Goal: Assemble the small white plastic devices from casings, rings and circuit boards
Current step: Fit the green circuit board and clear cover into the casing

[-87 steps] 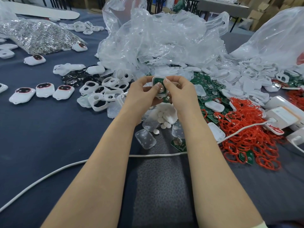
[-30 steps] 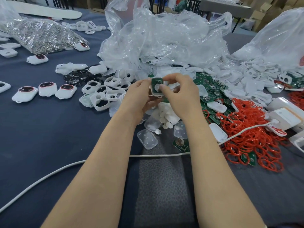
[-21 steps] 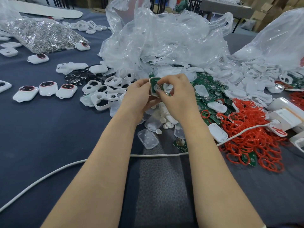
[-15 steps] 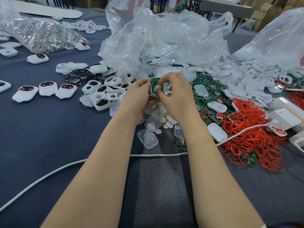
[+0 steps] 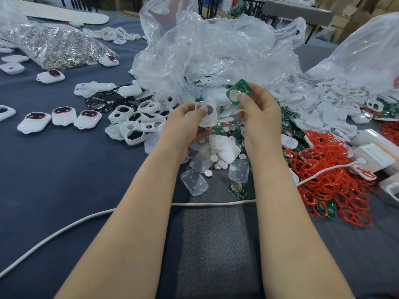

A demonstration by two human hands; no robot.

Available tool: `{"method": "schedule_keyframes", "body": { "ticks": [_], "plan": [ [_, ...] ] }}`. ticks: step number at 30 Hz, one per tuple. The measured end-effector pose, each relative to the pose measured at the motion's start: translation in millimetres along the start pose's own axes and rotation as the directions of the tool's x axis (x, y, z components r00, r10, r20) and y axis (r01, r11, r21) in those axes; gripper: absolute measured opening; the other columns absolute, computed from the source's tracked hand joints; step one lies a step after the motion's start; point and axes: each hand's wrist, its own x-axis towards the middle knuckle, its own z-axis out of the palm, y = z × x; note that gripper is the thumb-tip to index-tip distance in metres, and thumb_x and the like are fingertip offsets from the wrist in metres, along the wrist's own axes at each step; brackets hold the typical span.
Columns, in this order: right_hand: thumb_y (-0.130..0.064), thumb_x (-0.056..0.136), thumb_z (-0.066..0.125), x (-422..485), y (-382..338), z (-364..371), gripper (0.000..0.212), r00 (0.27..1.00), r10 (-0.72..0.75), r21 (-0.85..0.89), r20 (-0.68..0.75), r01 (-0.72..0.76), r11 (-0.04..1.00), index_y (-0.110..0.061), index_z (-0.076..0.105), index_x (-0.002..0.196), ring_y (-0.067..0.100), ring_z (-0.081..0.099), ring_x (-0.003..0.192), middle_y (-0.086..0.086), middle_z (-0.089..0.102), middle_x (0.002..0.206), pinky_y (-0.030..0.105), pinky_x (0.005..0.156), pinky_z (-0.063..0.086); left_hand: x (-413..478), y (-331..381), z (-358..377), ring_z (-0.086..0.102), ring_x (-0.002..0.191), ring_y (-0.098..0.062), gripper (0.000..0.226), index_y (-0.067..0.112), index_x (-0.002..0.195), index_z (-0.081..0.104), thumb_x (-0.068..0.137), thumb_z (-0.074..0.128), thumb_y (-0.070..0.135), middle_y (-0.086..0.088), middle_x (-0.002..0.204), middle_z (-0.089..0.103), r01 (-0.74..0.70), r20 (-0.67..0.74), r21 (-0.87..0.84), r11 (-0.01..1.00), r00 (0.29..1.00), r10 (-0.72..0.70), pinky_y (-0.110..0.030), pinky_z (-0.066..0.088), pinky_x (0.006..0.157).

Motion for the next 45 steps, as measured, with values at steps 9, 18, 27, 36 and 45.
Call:
{"method": "schedule_keyframes", "body": {
  "ticks": [9, 18, 27, 36, 45],
  "plan": [
    [-0.003, 0.090, 0.056, 3.8, 5.6, -1.4, 0.018, 0.986, 0.148, 0.076, -0.072, -0.143, 0.987, -0.020, 0.060, 0.094, 0.004, 0.052, 0.061, -0.001, 0.059, 0.082, 0.019, 0.058, 0.045, 1.5, -1.8, -0.7, 0.069, 0.083, -0.021, 0.019, 0.021, 0.091, 0.055, 0.092, 0.059, 0.003, -0.006, 0.094, 0.065, -0.086, 0.013, 0.079, 0.993, 0.996, 0.086, -0.024, 0.059, 0.062],
    [-0.006, 0.089, 0.059, 0.3, 4.4, -2.9, 0.031, 0.981, -0.062, -0.229, 0.186, 0.104, 0.968, -0.036, 0.063, 0.097, 0.011, 0.047, 0.072, -0.004, 0.053, 0.083, 0.019, 0.065, 0.045, -1.6, -0.5, 2.3, 0.070, 0.090, -0.026, 0.012, 0.017, 0.092, 0.063, 0.098, 0.052, 0.018, -0.016, 0.110, 0.068, -0.010, 0.025, 0.037, 0.999, 1.000, 0.009, -0.023, 0.056, 0.058],
    [-0.006, 0.089, 0.059, -1.6, 4.7, -3.1, 0.028, 0.944, -0.090, -0.362, 0.317, 0.208, 0.909, -0.031, 0.067, 0.098, 0.016, 0.059, 0.082, -0.002, 0.063, 0.084, 0.017, 0.072, 0.046, -1.0, 0.8, 2.4, 0.070, 0.080, -0.024, 0.033, 0.017, 0.086, 0.063, 0.103, 0.038, 0.030, -0.013, 0.096, 0.072, 0.012, 0.016, 0.017, 1.000, 1.000, -0.012, -0.028, 0.058, 0.059],
    [-0.007, 0.089, 0.060, -0.9, 7.2, -3.3, 0.030, 0.921, -0.073, -0.418, 0.383, 0.243, 0.876, -0.035, 0.066, 0.096, 0.023, 0.051, 0.071, -0.009, 0.063, 0.084, 0.020, 0.063, 0.043, 0.2, 1.3, 1.3, 0.071, 0.062, -0.016, 0.038, 0.016, 0.084, 0.064, 0.103, 0.036, 0.035, -0.006, 0.077, 0.072, 0.018, 0.022, 0.012, 1.000, 1.000, -0.019, -0.026, 0.057, 0.057],
    [-0.009, 0.089, 0.059, 1.0, 9.1, -3.5, 0.028, 0.918, -0.058, -0.442, 0.393, 0.244, 0.863, -0.034, 0.067, 0.098, 0.014, 0.048, 0.065, -0.012, 0.060, 0.082, 0.012, 0.057, 0.040, 0.1, 1.3, 1.2, 0.071, 0.068, -0.016, 0.036, 0.016, 0.087, 0.063, 0.103, 0.037, 0.035, -0.007, 0.081, 0.072, 0.019, 0.014, 0.018, 1.000, 1.000, -0.019, -0.026, 0.057, 0.057]
  ]
}}
